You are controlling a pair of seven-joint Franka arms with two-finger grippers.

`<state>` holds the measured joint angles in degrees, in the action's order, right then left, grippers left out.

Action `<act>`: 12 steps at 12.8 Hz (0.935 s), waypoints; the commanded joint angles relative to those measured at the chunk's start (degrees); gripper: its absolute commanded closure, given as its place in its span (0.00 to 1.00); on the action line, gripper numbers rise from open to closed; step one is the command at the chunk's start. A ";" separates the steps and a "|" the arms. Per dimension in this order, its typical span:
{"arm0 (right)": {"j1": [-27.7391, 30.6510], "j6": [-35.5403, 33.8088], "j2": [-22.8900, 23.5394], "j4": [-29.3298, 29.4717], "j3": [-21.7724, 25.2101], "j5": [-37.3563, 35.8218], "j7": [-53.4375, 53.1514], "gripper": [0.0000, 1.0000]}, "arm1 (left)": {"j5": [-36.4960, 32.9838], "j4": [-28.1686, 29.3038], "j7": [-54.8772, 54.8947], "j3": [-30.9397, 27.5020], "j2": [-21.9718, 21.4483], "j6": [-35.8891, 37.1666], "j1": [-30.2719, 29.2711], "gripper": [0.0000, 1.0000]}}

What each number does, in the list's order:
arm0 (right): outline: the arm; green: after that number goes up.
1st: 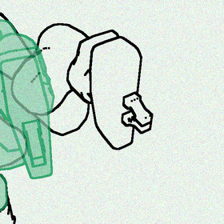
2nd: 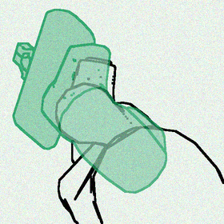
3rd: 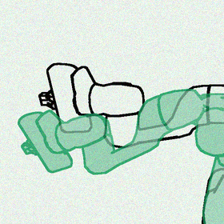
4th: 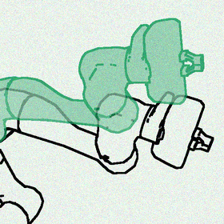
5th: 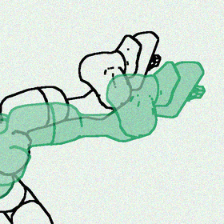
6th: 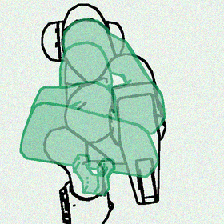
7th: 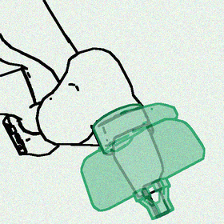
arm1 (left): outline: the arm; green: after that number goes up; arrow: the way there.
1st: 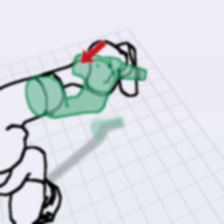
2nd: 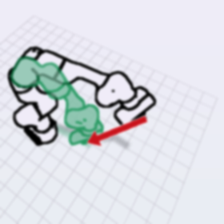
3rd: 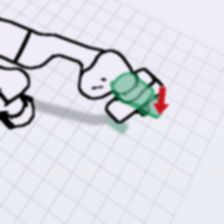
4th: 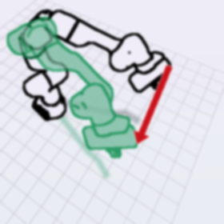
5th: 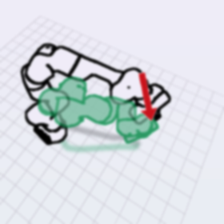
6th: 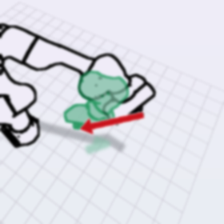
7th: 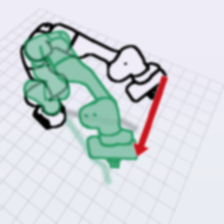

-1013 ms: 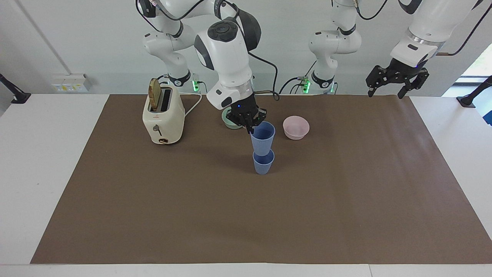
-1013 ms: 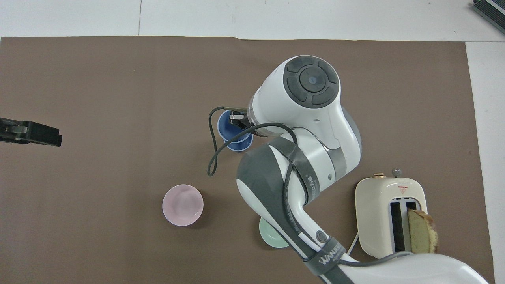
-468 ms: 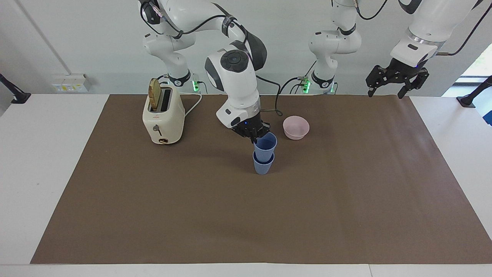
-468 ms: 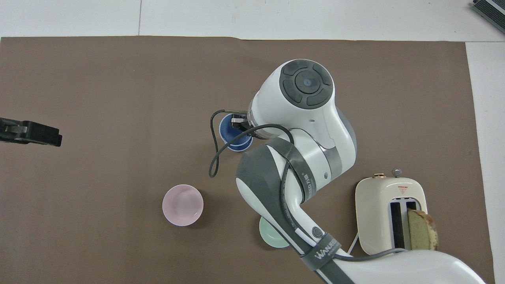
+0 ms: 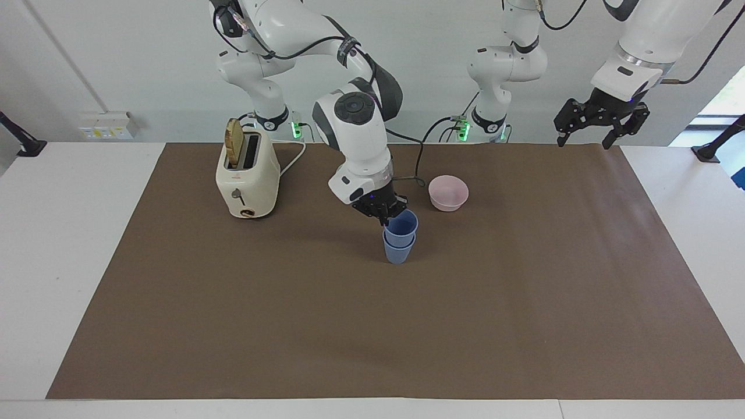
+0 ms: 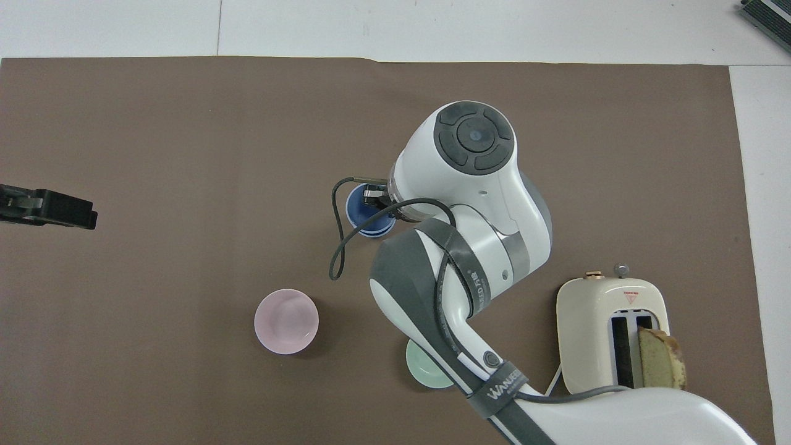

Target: Stack blue cups with both arms

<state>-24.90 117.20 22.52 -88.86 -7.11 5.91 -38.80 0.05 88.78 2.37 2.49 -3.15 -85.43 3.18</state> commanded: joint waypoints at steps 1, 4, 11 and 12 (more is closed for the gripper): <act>0.55 1.11 -0.55 -1.23 -0.36 1.38 1.53 1.00 | 0.83 0.34 0.36 0.41 -0.90 0.61 -0.89 0.00; 0.55 0.58 -0.55 -0.88 -0.36 1.47 1.18 0.65 | 0.83 0.34 0.36 0.41 -0.90 0.61 -0.89 0.00; 4.67 -4.76 -7.30 -0.61 0.17 0.33 1.62 0.01 | 0.83 0.34 0.36 0.41 -0.90 0.61 -0.89 0.00; 6.68 -6.52 -8.97 -0.79 0.17 0.15 2.58 0.00 | 0.83 0.34 0.36 0.41 -0.90 0.61 -0.89 0.00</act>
<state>-21.71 113.45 17.21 -88.34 -6.59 5.82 -38.63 0.05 88.78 2.37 2.49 -3.15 -85.43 3.18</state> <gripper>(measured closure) 0.022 0.000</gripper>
